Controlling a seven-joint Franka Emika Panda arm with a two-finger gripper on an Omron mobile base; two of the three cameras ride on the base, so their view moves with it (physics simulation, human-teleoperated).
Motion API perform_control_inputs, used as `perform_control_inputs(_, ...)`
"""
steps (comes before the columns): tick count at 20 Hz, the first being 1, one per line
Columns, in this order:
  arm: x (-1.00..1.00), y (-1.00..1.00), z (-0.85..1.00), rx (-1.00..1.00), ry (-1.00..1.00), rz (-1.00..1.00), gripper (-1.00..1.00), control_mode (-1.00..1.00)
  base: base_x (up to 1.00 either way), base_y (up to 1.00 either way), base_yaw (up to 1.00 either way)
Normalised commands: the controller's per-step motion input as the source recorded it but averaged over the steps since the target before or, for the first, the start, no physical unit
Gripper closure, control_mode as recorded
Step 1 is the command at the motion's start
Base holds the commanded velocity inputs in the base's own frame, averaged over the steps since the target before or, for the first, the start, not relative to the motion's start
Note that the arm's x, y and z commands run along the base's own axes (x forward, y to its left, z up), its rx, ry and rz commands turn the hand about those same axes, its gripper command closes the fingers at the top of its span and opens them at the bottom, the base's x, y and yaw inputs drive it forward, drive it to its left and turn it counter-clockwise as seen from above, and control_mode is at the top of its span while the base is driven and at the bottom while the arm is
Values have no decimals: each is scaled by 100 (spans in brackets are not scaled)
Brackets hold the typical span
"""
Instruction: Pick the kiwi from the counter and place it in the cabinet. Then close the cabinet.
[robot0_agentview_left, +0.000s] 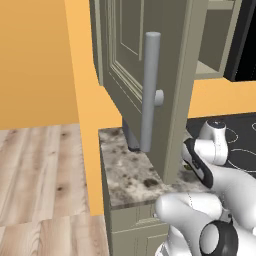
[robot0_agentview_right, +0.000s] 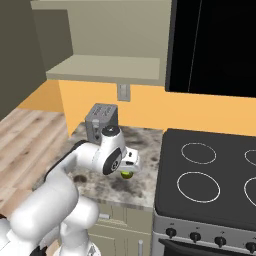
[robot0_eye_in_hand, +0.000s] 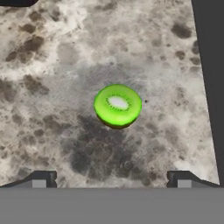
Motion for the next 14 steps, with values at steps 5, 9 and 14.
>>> perform_control_inputs(5,7,-3,-19,0,0,0,-100,-100,0,0,0)
perform_control_inputs(9,13,0,-14,1,0,0,-100,-100,0,0,0)
perform_control_inputs(14,19,0,-12,3,0,0,-100,-100,0,0,0)
